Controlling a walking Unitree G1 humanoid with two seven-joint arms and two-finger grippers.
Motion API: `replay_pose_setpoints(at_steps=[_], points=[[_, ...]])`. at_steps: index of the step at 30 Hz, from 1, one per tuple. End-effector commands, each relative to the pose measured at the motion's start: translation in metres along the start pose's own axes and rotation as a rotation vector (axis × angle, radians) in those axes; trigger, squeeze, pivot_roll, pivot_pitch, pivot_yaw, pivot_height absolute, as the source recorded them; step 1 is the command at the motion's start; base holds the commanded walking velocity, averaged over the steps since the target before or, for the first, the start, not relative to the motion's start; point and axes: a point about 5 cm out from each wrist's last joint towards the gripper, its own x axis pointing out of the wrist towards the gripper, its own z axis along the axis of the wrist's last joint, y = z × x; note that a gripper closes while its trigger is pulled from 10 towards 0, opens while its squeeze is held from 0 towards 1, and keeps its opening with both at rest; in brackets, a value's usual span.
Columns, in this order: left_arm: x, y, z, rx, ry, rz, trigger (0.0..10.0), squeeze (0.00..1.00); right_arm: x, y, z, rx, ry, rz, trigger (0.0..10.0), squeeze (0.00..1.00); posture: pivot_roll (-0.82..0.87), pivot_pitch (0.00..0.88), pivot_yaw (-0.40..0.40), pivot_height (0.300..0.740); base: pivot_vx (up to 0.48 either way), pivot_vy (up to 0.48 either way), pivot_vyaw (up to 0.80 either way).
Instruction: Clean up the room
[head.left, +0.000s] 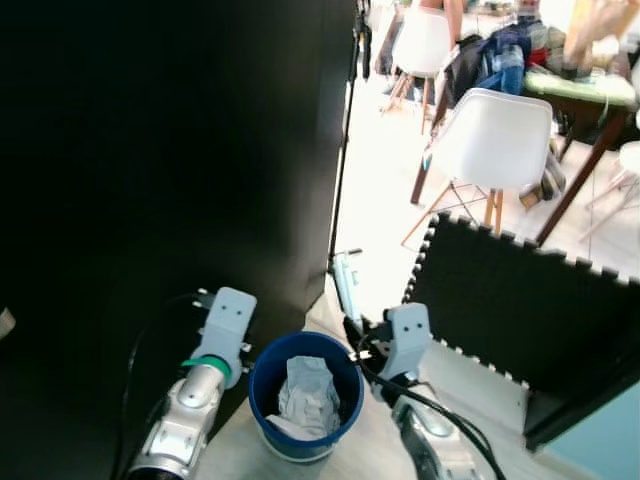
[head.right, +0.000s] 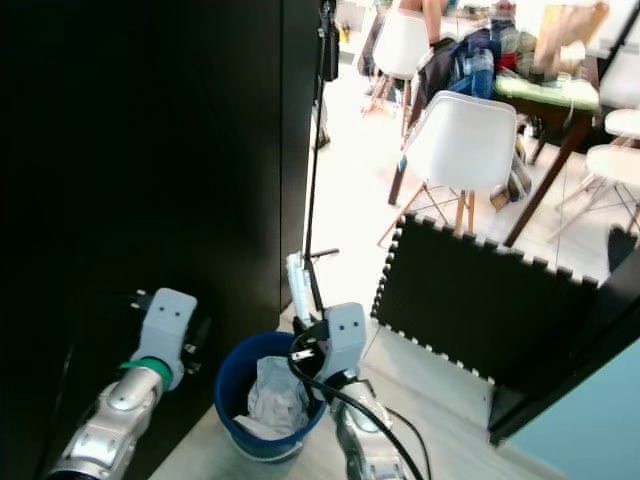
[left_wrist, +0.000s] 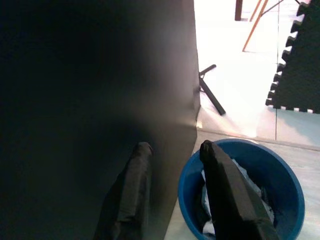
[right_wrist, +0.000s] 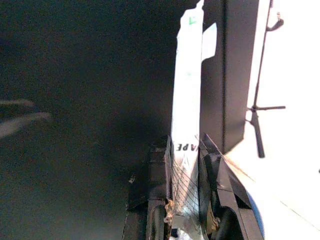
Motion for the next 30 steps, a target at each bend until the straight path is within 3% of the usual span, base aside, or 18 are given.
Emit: replay_pose_setpoints(at_steps=[1, 10, 14, 20, 24, 28, 30], points=[[0.000, -0.007, -0.002, -0.009, 0.012, -0.039, 10.0, 0.00, -0.004, -0.010, -0.003, -0.007, 0.018, -0.053, 10.0, 0.00, -0.10, 0.053, 0.081, 0.731, 0.442, 0.000, 0.00], [-0.001, -0.009, -0.003, -0.006, 0.014, -0.058, 10.0, 0.00, -0.002, -0.010, -0.004, -0.012, 0.016, -0.061, 10.0, 0.00, -0.09, 0.055, 0.083, 0.731, 0.439, 0.000, 0.00], [-0.002, -0.009, -0.006, 0.004, 0.026, -0.071, 10.0, 0.00, 0.000, 0.005, -0.009, -0.022, 0.037, 0.042, 10.0, 0.00, -0.09, 0.058, 0.083, 0.731, 0.168, 0.000, 0.00], [-0.012, -0.018, -0.016, 0.089, 0.047, -0.246, 10.0, 0.00, 0.000, 0.011, -0.017, -0.082, 0.080, 0.075, 10.0, 0.00, -0.09, 0.062, 0.084, 0.731, 0.000, 0.000, 0.00], [-0.039, -0.022, -0.037, 0.143, 0.146, -0.492, 10.0, 0.00, 0.004, 0.016, -0.030, -0.141, 0.160, 0.108, 10.0, 0.00, -0.07, 0.071, 0.085, 0.731, 0.000, 0.000, 0.00], [-0.043, -0.021, -0.041, 0.146, 0.166, -0.501, 10.0, 0.00, 0.004, 0.019, -0.036, -0.163, 0.201, 0.131, 10.0, 0.00, -0.07, 0.075, 0.084, 0.731, 0.000, 0.000, 0.00], [-0.044, -0.020, -0.042, 0.145, 0.170, -0.486, 10.0, 0.00, 0.002, 0.021, -0.046, -0.189, 0.272, 0.164, 10.0, 0.00, -0.06, 0.080, 0.082, 0.731, 0.000, 0.000, 0.00]])
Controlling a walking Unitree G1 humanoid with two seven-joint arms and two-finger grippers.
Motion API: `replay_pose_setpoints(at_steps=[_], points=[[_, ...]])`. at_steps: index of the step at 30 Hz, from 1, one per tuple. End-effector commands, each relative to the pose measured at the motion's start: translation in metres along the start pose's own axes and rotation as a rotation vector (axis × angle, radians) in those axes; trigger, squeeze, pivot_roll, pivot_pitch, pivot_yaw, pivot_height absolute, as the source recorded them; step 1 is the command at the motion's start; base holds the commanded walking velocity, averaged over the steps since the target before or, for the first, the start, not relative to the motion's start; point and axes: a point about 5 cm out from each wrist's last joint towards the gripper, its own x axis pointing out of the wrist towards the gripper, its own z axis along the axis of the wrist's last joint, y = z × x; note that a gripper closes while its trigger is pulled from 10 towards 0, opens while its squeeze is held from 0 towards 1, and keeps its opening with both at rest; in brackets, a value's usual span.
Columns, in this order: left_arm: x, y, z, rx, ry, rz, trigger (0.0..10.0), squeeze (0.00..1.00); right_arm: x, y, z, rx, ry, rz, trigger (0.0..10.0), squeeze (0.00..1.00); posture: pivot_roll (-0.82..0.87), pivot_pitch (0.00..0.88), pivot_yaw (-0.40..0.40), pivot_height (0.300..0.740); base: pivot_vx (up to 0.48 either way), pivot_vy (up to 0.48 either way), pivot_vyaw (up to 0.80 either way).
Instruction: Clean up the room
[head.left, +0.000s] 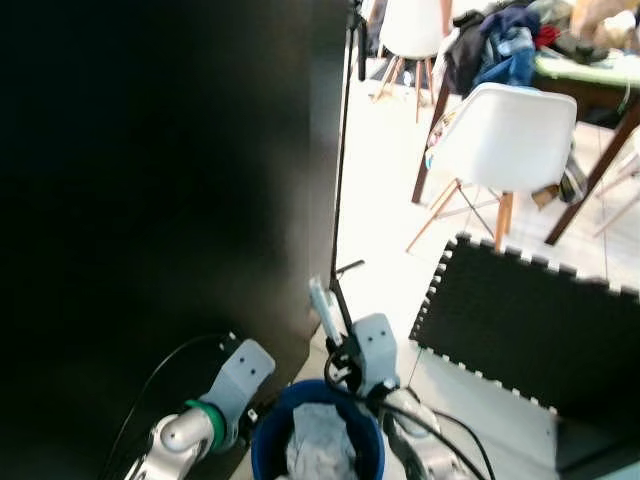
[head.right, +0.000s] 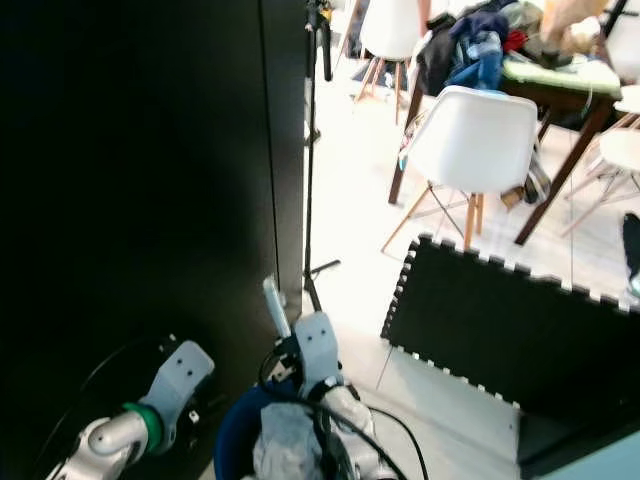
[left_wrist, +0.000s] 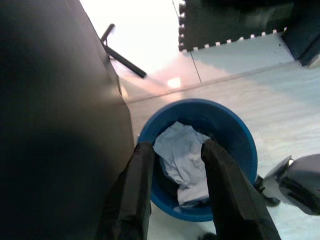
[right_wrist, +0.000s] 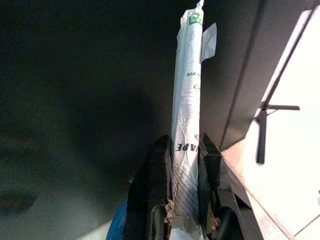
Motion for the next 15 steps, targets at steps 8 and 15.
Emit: replay_pose_setpoints(at_steps=[8, 15], points=[[-0.003, -0.001, -0.003, -0.028, 0.012, 0.035, 10.0, 0.00, 0.000, 0.005, -0.028, -0.053, 0.199, 0.062, 10.0, 0.46, -0.04, 0.098, 0.073, 0.731, 0.000, 0.000, 0.00], [-0.016, -0.001, -0.008, -0.036, 0.036, 0.023, 10.0, 0.00, 0.004, 0.001, -0.022, 0.002, 0.143, 0.030, 10.0, 0.00, -0.04, 0.104, 0.072, 0.731, 0.000, 0.000, 0.00]])
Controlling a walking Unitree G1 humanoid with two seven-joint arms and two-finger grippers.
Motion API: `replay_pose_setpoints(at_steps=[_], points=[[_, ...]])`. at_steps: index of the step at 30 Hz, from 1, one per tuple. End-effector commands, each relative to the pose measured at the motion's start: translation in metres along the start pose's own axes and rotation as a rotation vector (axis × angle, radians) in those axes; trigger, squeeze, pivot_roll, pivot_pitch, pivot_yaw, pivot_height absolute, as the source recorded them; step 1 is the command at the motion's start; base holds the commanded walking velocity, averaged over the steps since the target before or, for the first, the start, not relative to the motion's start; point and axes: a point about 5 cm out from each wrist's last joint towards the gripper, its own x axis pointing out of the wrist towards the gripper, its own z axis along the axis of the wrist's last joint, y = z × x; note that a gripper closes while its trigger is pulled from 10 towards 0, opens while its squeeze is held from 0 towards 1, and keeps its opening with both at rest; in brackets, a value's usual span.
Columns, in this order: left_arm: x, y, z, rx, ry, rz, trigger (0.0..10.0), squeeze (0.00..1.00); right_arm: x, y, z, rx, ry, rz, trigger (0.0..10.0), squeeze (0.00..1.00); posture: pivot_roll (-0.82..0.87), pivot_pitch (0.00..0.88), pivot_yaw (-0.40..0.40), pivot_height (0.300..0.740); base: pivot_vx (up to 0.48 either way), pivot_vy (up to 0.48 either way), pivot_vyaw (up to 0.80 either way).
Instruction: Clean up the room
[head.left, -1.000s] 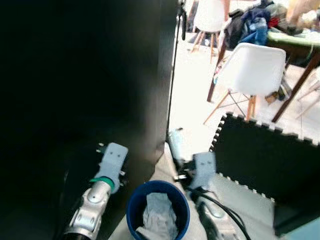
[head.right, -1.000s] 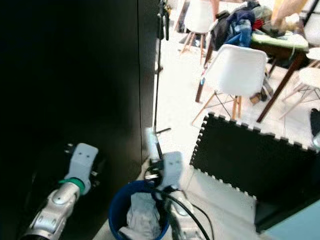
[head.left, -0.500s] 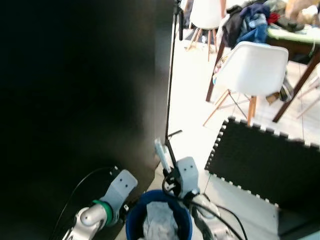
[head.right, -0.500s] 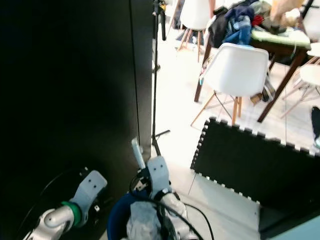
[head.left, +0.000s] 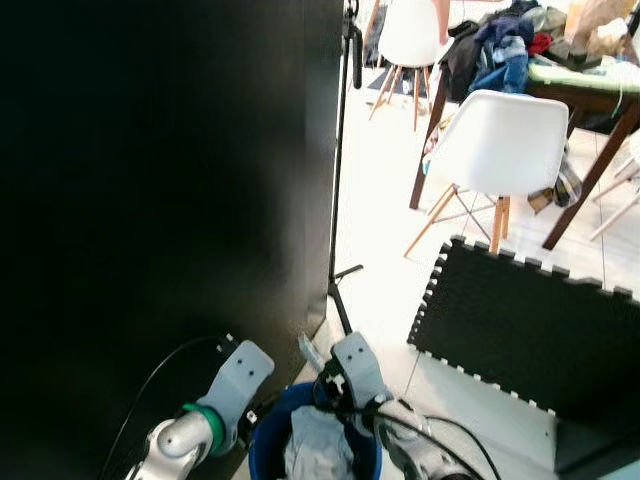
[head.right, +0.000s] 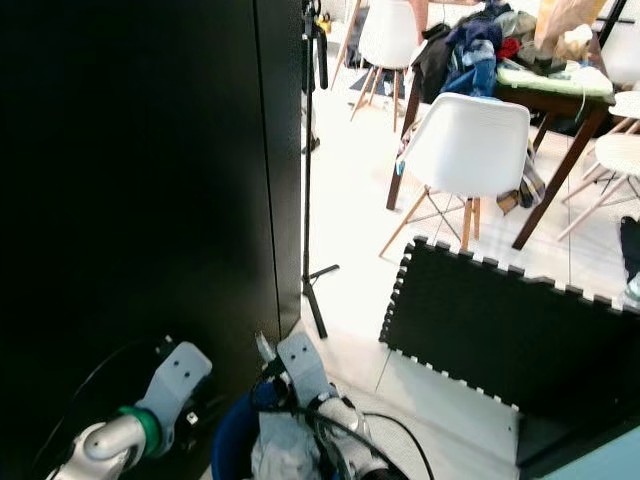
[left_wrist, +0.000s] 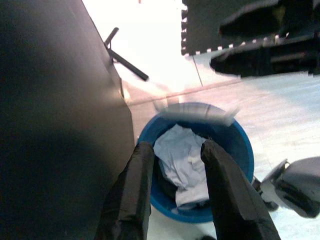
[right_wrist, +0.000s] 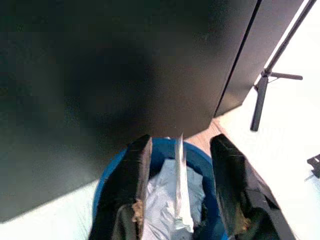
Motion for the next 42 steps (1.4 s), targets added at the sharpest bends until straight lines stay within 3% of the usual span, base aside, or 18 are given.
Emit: replay_pose_setpoints(at_steps=[1, 8, 13, 18, 22, 28, 42], points=[[-0.003, 0.000, -0.006, -0.012, 0.026, -0.003, 10.0, 0.00, 0.000, 0.005, -0.002, 0.045, -0.010, 0.014, 10.0, 0.00, -0.04, 0.104, 0.072, 0.731, 0.000, 0.000, 0.00], [0.003, -0.002, -0.002, -0.009, 0.011, 0.001, 10.0, 0.00, -0.005, -0.002, -0.003, 0.096, -0.053, -0.006, 10.0, 0.00, -0.05, 0.101, 0.072, 0.731, 0.000, 0.000, 0.00], [0.008, 0.006, 0.001, -0.013, -0.025, 0.151, 10.0, 0.00, -0.016, -0.007, -0.001, 0.143, -0.170, -0.061, 10.0, 0.00, -0.07, 0.100, 0.075, 0.731, 0.000, 0.000, 0.00], [0.012, 0.008, 0.000, 0.010, -0.015, 0.223, 10.0, 0.00, -0.027, -0.004, 0.003, 0.136, -0.255, -0.090, 10.0, 0.00, -0.08, 0.099, 0.076, 0.731, 0.000, 0.000, 0.00], [0.018, 0.024, 0.011, -0.069, -0.038, 0.380, 10.0, 0.00, -0.029, -0.001, 0.008, 0.157, -0.290, -0.109, 10.0, 0.00, -0.10, 0.091, 0.078, 0.731, 0.000, 0.000, 0.00], [0.023, 0.026, 0.017, -0.087, -0.053, 0.401, 10.0, 0.00, -0.028, -0.002, 0.009, 0.161, -0.289, -0.111, 10.0, 0.00, -0.10, 0.085, 0.077, 0.731, 0.000, 0.000, 0.00], [0.029, 0.020, 0.018, -0.098, -0.070, 0.414, 10.0, 0.00, -0.028, -0.009, 0.013, 0.152, -0.282, -0.120, 10.0, 0.00, -0.10, 0.072, 0.074, 0.731, -0.395, 0.000, 0.00]])
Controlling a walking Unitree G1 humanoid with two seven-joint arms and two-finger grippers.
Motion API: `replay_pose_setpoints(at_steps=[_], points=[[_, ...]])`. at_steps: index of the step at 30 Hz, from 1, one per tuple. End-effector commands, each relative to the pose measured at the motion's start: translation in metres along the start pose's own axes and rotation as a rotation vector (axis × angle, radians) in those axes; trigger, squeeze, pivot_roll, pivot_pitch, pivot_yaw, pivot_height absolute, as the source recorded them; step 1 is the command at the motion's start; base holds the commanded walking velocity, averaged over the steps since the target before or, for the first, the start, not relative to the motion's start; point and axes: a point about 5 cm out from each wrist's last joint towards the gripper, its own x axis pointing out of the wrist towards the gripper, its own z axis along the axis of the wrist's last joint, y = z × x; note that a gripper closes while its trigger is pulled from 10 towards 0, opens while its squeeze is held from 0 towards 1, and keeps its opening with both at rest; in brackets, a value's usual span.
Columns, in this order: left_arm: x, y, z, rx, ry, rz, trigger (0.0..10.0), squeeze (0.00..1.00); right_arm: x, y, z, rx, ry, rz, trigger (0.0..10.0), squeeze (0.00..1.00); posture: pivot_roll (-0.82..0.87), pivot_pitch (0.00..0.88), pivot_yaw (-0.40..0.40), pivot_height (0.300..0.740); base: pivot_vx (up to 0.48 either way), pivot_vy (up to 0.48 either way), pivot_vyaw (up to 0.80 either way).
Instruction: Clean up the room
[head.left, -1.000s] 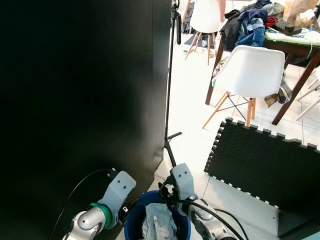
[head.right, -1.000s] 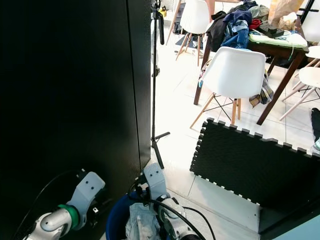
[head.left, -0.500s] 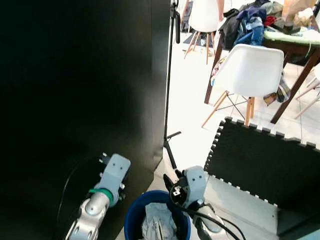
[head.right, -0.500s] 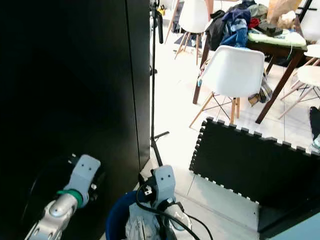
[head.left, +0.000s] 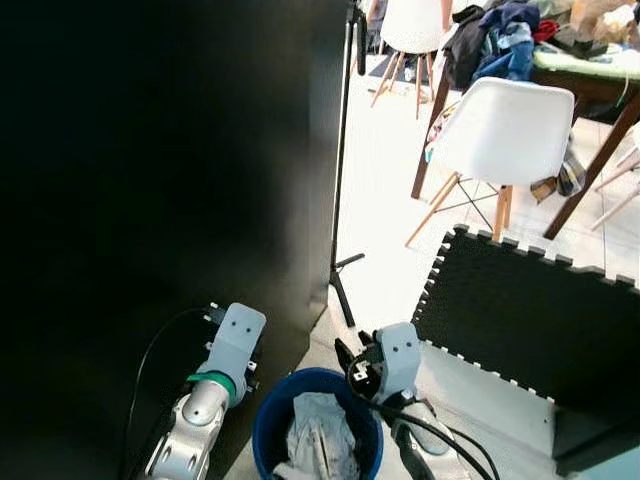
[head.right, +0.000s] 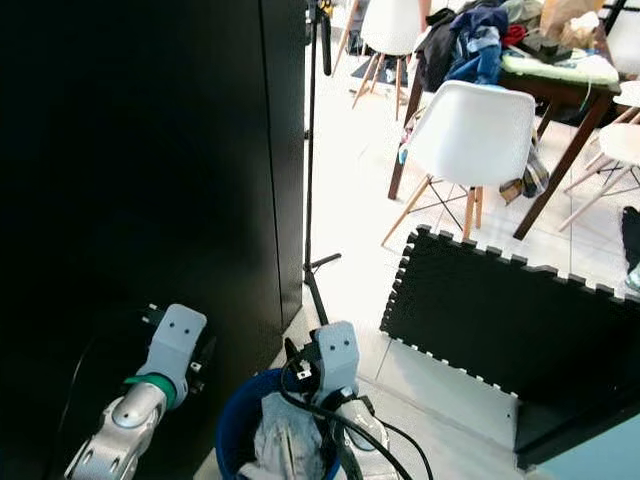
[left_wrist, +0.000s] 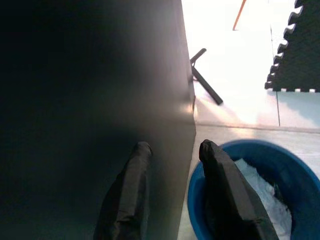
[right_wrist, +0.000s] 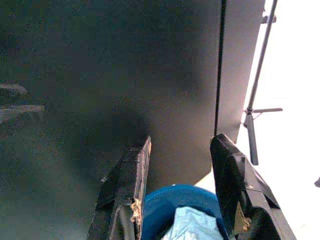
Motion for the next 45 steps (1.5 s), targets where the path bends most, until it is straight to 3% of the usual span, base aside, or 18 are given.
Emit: replay_pose_setpoints(at_steps=[1, 31, 35, 45], points=[[-0.0014, -0.0005, -0.0089, 0.000, 0.030, 0.004, 10.0, 0.00, -0.0037, 0.0019, -0.0066, 0.008, 0.028, 0.002, 10.0, 0.00, -0.10, 0.071, 0.075, 0.731, -0.420, 0.000, 0.00], [0.0008, 0.0001, -0.0081, 0.002, 0.022, 0.007, 10.0, 0.00, -0.0039, 0.0026, -0.0099, 0.001, 0.056, -0.008, 10.0, 0.00, -0.10, 0.081, 0.082, 0.731, -0.419, 0.000, 0.00], [0.0014, 0.0009, -0.0080, -0.006, 0.028, 0.018, 10.0, 0.00, -0.0031, 0.0034, -0.0095, -0.002, 0.056, 0.000, 10.0, 0.00, -0.10, 0.081, 0.082, 0.731, -0.061, 0.000, 0.00], [0.0036, 0.0029, -0.0081, -0.036, 0.052, 0.039, 10.0, 0.00, -0.0013, 0.0046, -0.0090, 0.004, 0.058, 0.006, 10.0, 0.00, -0.09, 0.079, 0.084, 0.731, 0.000, 0.000, -0.80]])
